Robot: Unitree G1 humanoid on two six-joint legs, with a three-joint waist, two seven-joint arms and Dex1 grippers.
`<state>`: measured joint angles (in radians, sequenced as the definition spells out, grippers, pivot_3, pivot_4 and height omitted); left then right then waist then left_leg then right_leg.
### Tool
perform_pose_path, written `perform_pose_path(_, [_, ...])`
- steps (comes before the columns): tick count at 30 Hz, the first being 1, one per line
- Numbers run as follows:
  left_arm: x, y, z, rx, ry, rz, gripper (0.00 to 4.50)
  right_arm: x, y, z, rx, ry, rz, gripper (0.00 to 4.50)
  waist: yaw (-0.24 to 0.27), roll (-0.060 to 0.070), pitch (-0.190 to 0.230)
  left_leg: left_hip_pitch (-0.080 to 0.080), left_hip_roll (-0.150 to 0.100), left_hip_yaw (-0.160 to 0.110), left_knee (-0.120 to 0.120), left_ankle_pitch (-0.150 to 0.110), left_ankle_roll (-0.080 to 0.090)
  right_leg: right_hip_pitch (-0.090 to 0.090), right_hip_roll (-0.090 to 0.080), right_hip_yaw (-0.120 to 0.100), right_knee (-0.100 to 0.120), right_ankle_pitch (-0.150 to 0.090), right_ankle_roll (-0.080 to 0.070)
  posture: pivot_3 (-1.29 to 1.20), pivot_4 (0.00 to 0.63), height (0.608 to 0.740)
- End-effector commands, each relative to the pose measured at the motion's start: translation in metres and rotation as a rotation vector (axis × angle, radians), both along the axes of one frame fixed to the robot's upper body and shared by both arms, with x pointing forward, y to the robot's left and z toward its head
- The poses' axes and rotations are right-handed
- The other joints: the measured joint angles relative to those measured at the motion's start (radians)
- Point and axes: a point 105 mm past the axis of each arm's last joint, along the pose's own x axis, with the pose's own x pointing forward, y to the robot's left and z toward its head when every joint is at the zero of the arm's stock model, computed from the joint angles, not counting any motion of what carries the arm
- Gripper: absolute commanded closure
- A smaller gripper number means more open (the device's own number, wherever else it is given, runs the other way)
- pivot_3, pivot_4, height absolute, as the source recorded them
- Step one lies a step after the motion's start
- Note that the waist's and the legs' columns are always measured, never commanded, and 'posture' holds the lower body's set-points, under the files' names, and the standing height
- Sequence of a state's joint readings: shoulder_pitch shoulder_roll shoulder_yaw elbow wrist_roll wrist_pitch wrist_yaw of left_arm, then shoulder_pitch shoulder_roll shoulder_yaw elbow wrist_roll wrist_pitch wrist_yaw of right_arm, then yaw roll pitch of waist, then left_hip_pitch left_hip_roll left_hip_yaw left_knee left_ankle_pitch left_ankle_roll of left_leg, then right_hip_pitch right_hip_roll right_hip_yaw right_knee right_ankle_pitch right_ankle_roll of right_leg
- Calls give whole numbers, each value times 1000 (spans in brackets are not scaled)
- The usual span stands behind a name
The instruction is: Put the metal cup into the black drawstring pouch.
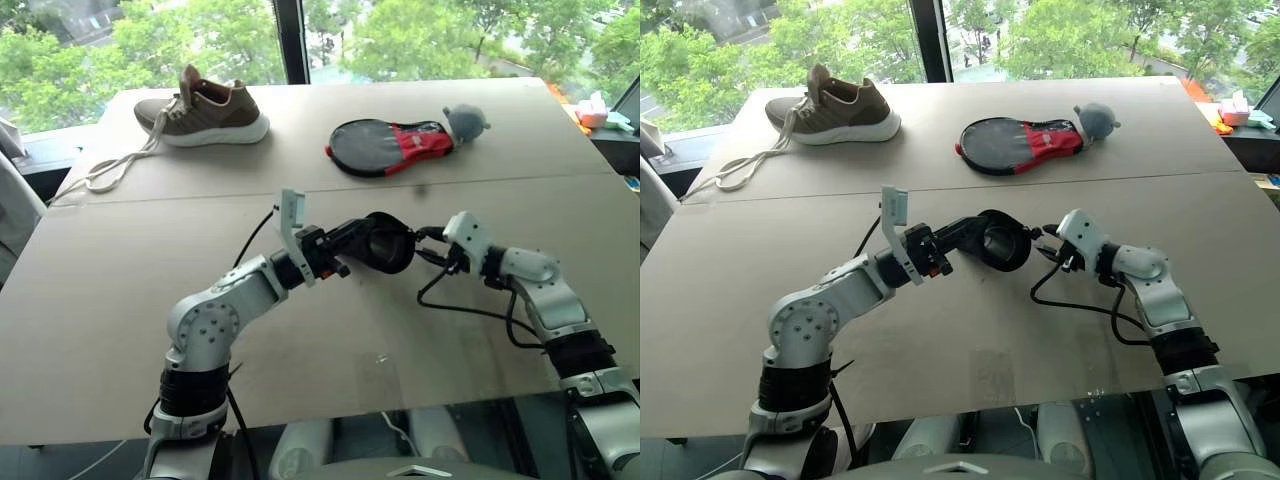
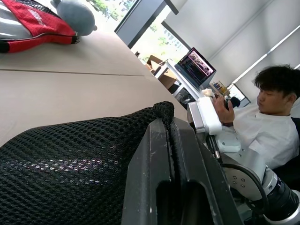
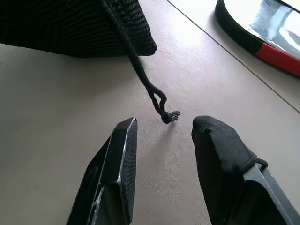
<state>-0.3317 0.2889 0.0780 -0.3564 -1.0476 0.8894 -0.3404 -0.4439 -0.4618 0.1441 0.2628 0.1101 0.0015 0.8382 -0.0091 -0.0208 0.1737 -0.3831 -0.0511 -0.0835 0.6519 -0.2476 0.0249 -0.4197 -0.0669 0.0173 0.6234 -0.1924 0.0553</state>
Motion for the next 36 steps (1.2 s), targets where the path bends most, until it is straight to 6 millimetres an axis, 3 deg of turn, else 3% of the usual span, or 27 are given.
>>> perform_pose_path(1, [-3, 1, 10, -20, -34, -5, 4500, 11, 1, 13, 107, -8, -48, 2600, -1, 0, 0, 0, 0, 0, 0, 0, 0, 0, 0, 0, 0, 0, 0, 0, 150, 736])
perform_pose_path(9, [-3, 2, 11, -35, -35, 16, 4500, 20, 6, 10, 199, 70, -89, 2600, -1, 0, 0, 0, 0, 0, 0, 0, 0, 0, 0, 0, 0, 0, 0, 0, 150, 736])
perform_pose_path(14, [-3, 4, 11, -29, -37, 25, 4500, 22, 4, 6, 178, 79, -95, 4391, -3, 0, 0, 0, 0, 0, 0, 0, 0, 0, 0, 0, 0, 0, 0, 0, 150, 736])
perform_pose_path(20, [-4, 4, 11, -33, -37, 23, 4500, 24, -10, 10, 143, 41, -134, 4458, -2, 0, 0, 0, 0, 0, 0, 0, 0, 0, 0, 1, 0, 0, 0, 0, 150, 736])
perform_pose_path(23, [2, 9, 19, -94, -53, 71, 4500, 34, -28, 32, 125, -82, -220, 4458, -1, 0, 0, 0, 0, 0, 0, 0, 0, 0, 0, 1, 0, 0, 0, 0, 150, 736])
perform_pose_path(28, [2, 15, 26, -88, -148, 98, 4500, 48, -43, 104, 182, -360, -329, 4458, -7, 0, 0, 1, 0, 3, 0, 0, 0, -1, 0, 2, 1, 0, 0, 0, 150, 736])
perform_pose_path(31, [2, 12, 25, -81, -157, 107, 3617, 44, -37, 141, 240, -457, -320, 4500, -4, 0, 0, 1, 1, 2, -1, 0, 0, 0, 2, 2, 1, 0, 0, 0, 150, 736])
perform_pose_path(34, [2, 11, 22, -93, -136, 99, 2306, 37, -26, 169, 260, -527, -284, 4500, -1, 0, 0, 0, 1, 1, -1, 0, 0, -1, 1, 2, 0, 0, 0, 0, 150, 736])
perform_pose_path(36, [-1, 9, 19, -88, -127, 76, 2306, 31, -17, 184, 253, -572, -251, 4500, -1, 0, 0, 0, 0, 1, -1, 0, 0, -1, 1, 2, 0, 0, 0, 0, 150, 736])
